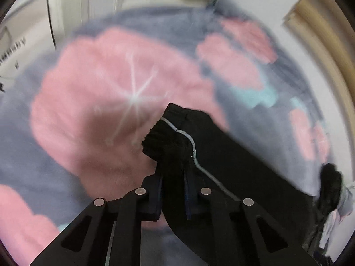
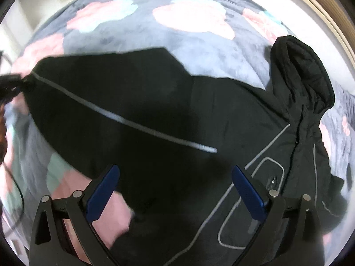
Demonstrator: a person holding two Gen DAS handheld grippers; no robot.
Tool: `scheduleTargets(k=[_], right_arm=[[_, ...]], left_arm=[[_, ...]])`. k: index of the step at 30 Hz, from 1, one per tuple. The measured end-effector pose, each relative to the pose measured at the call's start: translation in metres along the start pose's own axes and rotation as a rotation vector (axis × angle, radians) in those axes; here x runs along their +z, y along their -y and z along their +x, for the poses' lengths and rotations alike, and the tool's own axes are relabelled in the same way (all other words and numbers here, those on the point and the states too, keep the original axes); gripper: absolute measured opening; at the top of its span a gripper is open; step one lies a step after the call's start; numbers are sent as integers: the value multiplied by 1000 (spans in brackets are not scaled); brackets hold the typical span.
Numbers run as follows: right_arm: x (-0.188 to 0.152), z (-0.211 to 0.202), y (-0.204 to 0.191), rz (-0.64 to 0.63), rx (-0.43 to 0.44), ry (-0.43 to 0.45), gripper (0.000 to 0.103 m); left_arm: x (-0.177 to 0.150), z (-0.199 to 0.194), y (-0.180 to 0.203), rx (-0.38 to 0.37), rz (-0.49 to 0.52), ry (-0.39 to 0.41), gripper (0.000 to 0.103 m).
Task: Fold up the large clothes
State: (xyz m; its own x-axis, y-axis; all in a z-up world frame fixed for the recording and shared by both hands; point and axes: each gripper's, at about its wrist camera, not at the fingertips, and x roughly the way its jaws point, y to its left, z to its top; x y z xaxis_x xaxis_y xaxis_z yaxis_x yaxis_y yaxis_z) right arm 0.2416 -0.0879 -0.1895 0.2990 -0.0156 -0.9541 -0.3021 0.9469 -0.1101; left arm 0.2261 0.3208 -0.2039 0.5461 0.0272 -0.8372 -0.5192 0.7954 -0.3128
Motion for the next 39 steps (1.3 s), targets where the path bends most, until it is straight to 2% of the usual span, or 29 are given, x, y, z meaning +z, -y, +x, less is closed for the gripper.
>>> scheduleTargets(k=[1,4,7,8,9,11,14,16,19,21,24,27,31,35,37,39], right_arm=[[5,1,2,17,15,7,91],[19,7,3,60,34,31,87],[26,28,-4,80,17,27,70],[26,42,-8,80,-3,-5,62],[25,55,-11,82,-16,-38,59],[21,83,-17,67,-28,-101,58],[20,90,-27,-15,-73,-91,58],[22,85,-23,-10,-42,-104,58],[21,69,-3,66,49,-124,58],[12,49,16,115,85,-103,59],[-9,23,40,145,76,-77,60],[-35,2,65,174,52,-63,60],[-81,-25,103,219,-13,-39,60],[-117,-46,145,301,-64,-25,62],[-129,-49,167,350,-75,-21,65],[-144,-59,173,400,-81,-21,67]], left_arm=[[-1,-16,2,-16,0,32,15],[-9,-43,1,9,-9,71,15],[-24,-23,-12,102,-11,-14,15],[-30,-12,-20,127,-25,-53,14],[-35,-7,-25,129,-37,-71,14],[-40,-2,-32,108,-56,-84,14],[-41,-15,-21,102,-26,-50,14],[-41,-34,-8,77,20,-10,14],[-37,-68,23,3,99,48,14],[-39,-94,50,-57,166,83,14],[-53,-125,100,-146,285,117,14],[-76,-146,155,-242,414,116,14],[-119,-152,225,-351,549,71,13],[-172,-142,303,-442,705,-19,13],[-202,-131,339,-468,774,-68,13],[-233,-111,375,-455,856,-126,13]])
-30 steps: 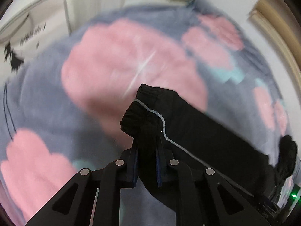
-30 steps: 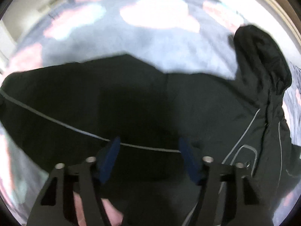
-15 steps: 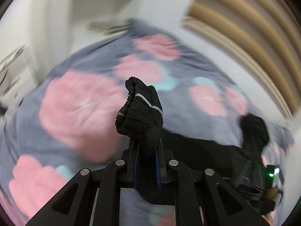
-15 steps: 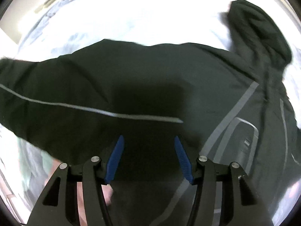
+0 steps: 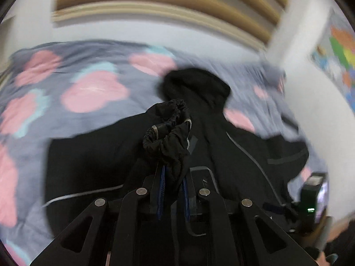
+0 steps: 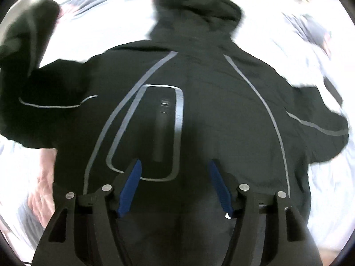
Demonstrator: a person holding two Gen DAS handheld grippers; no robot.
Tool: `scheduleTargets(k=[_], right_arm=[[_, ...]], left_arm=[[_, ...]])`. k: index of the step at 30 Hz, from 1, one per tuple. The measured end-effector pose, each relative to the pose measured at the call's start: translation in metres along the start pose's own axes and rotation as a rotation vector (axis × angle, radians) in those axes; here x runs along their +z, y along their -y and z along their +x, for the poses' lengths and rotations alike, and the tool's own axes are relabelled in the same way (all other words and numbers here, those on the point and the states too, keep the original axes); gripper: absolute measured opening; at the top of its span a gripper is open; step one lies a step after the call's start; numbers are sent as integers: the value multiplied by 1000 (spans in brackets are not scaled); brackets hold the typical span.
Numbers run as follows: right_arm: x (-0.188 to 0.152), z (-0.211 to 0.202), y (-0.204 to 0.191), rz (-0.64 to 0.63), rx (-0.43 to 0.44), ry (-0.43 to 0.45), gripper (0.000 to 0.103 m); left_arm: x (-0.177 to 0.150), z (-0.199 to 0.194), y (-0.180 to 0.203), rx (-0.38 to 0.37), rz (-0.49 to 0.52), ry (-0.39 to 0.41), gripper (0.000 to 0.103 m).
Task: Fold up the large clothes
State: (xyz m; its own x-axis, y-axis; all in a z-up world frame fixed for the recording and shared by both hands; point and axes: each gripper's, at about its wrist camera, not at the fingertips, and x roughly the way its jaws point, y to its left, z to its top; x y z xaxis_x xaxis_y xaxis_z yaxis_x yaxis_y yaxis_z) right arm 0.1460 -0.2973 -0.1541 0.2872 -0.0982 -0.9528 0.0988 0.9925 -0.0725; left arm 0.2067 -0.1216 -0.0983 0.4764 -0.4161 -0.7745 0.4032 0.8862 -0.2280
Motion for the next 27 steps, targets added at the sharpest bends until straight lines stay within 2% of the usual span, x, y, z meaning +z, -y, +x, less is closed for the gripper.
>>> scheduleTargets(k=[5,7,9,10,12,14,16,18,21,25,27], right_arm=[[-11,14,47,102,-16,-34,69],[-17,21,57,126,-13,-56,69],[-22,27,64,147,-5,-74,69],[-22,31,68,157,3,-83,69],[-22,34,72,166,14,-86,69],[-19,35,73,163,23,-80,69],[-16,36,73,162,38,-74,69],[-10,38,72,162,69,-65,69],[3,43,65,173,145,-60,75],[29,56,52,217,329,-64,82],[42,70,43,238,379,-77,82]], left_arm=[[-6,78,56,5,131,-150,14],[-12,102,62,-20,149,-223,20],[-22,124,59,-84,125,-322,28],[-25,131,57,-121,99,-363,29],[-34,135,53,-240,22,-438,29],[-39,123,52,-299,5,-434,30],[-43,103,52,-292,28,-412,46],[-46,83,48,-277,37,-385,52],[-52,54,37,-272,23,-357,53],[-56,32,22,-185,24,-331,53],[-58,25,11,-153,14,-326,53]])
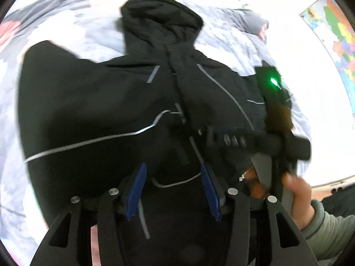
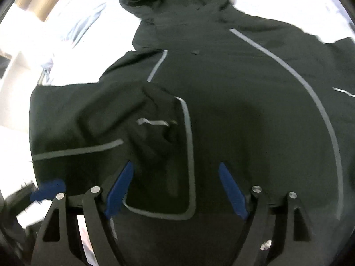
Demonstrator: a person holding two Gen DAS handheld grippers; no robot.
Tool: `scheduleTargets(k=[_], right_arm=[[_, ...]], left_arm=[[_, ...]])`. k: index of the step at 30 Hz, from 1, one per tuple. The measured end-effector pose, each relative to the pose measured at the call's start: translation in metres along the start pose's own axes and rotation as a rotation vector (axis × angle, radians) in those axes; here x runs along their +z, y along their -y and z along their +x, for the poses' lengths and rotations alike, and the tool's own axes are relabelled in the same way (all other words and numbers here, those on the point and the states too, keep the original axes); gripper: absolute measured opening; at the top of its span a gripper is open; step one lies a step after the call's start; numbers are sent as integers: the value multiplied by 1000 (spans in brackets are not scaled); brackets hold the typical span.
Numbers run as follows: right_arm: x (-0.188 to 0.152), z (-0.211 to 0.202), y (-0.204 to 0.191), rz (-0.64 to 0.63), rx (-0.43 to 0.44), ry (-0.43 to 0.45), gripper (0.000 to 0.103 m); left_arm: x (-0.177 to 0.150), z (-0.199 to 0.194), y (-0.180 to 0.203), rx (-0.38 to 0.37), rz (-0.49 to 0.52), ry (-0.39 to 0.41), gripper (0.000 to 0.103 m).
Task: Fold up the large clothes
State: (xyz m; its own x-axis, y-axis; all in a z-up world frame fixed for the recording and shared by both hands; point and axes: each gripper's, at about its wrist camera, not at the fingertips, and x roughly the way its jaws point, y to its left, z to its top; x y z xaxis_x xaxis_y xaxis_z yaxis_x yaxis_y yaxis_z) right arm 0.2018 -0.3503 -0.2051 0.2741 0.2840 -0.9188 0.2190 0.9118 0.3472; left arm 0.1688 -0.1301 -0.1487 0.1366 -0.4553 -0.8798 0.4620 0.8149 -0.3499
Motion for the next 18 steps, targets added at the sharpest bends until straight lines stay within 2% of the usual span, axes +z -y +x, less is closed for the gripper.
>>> scheduleTargets(k=[10,11,12,13,15,16,17,18], right_arm=[[25,60,1,85,67,-84,83],[25,62,1,82,61,-82,80],[25,61,0,72,54,-76,75],[25,58,-2,59,46,-66,64],[21,47,-7,16,20,-36,53],[18,40,-9,-7,2,-21,44],[16,35,-9,-18,2,-10,22],[14,28,-9,-23,37,1,10]], left_arm=[[-7,-9,-24,31,-59,13,53],[-9,-12,-24,32,-62,22,53],[-9,-14,-23,35,-62,36,53],[-9,-16,-23,41,-61,50,53],[-9,-20,-23,58,-66,67,53],[-9,-21,-24,60,-74,68,53],[-9,-22,-26,62,-83,70,53],[-8,-24,-28,66,-91,77,53]])
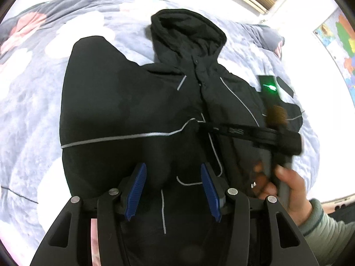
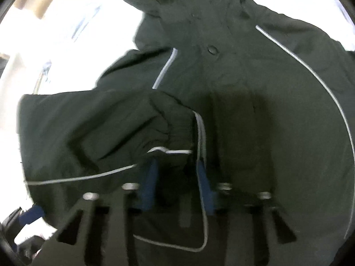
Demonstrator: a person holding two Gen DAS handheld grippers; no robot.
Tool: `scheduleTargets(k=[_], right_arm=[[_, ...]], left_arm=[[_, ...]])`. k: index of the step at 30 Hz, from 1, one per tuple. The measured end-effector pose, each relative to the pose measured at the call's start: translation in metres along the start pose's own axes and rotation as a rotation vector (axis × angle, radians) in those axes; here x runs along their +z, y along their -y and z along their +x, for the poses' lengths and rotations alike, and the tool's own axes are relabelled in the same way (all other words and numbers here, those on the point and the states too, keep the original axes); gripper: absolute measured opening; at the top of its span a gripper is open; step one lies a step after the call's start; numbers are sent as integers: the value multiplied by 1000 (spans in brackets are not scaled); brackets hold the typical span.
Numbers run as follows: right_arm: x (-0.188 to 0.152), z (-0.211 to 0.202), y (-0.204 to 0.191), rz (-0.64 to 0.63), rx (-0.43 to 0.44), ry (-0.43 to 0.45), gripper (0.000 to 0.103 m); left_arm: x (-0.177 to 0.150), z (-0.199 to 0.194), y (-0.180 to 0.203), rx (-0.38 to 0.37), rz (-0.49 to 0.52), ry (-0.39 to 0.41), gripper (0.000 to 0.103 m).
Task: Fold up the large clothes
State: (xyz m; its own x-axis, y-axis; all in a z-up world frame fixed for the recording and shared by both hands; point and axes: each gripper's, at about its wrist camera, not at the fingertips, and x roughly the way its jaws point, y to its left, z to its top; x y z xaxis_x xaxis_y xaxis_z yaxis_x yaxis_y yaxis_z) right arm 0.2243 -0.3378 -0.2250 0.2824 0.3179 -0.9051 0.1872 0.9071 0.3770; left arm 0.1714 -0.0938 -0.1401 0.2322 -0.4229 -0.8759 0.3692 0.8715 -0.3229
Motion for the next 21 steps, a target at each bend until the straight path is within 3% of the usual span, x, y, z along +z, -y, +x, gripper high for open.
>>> scheduleTargets(k=[5,9,10,11,13,21], right_arm=[[-7,-21,-5,-53,-10,45,10],[-4,-11,9,13,41,2,14],[-1,-7,16,49,71,-18,25],[2,-3,23,88,87,-30,48],[8,1,31,140,109,-25,69],[24,26,2,69,96,-45,69]], left_arm=[[3,-4,-1,15,-18,16,53],[1,-3,6,31,-2,14,53],[-1,-3,8,36,8,13,53],[-1,-2,10,42,15,11,53],[-2,1,13,57,32,2,53],[3,16,10,73,38,-21,53]])
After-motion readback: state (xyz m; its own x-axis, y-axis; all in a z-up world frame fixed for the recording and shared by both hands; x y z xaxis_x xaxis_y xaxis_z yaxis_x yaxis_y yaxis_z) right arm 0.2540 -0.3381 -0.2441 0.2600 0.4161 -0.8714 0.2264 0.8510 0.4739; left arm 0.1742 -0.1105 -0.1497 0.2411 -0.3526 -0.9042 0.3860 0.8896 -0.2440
